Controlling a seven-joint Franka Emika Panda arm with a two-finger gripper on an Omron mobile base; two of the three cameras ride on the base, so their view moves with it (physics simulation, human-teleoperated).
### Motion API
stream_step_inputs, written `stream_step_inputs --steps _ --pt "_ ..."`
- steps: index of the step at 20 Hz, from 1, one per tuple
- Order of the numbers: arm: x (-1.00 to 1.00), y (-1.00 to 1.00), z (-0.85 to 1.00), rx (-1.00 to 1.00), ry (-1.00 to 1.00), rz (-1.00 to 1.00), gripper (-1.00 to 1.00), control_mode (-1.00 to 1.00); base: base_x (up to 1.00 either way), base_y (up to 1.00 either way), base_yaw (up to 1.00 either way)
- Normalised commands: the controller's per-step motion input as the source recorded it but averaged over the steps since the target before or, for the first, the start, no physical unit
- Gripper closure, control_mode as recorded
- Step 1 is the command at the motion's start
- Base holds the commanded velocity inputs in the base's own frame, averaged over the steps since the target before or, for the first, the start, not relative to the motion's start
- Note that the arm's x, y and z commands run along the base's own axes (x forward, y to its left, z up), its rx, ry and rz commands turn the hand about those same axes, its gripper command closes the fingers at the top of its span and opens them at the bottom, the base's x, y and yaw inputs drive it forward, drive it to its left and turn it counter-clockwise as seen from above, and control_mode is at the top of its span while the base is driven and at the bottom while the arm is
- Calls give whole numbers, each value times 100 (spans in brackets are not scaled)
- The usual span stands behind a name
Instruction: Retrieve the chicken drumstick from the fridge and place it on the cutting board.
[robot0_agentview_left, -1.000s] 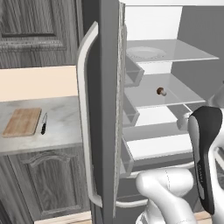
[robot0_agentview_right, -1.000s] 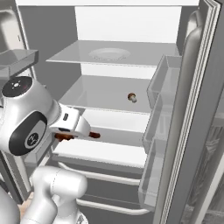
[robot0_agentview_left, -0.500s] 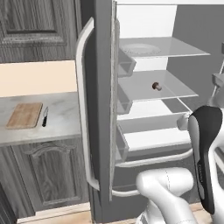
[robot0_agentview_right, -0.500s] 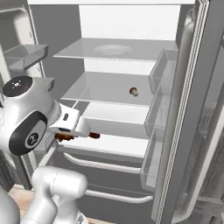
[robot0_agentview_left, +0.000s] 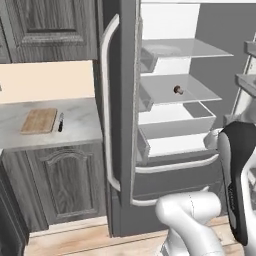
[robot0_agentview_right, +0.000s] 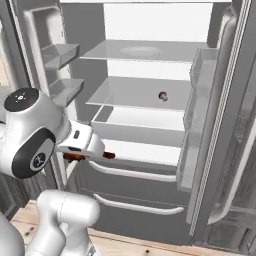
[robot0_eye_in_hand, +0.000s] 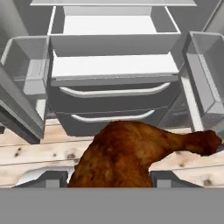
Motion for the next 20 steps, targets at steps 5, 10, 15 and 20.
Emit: stream_step_inputs --steps 5,10,15,20 --pt "0 0 0 0 0 0 100 100 -21 95 2" --pt "0 0 0 0 0 0 100 100 -5 100 2" --pt "0 0 0 0 0 0 100 100 -1 96 3" --pt "0 0 0 0 0 0 100 100 2 61 4"
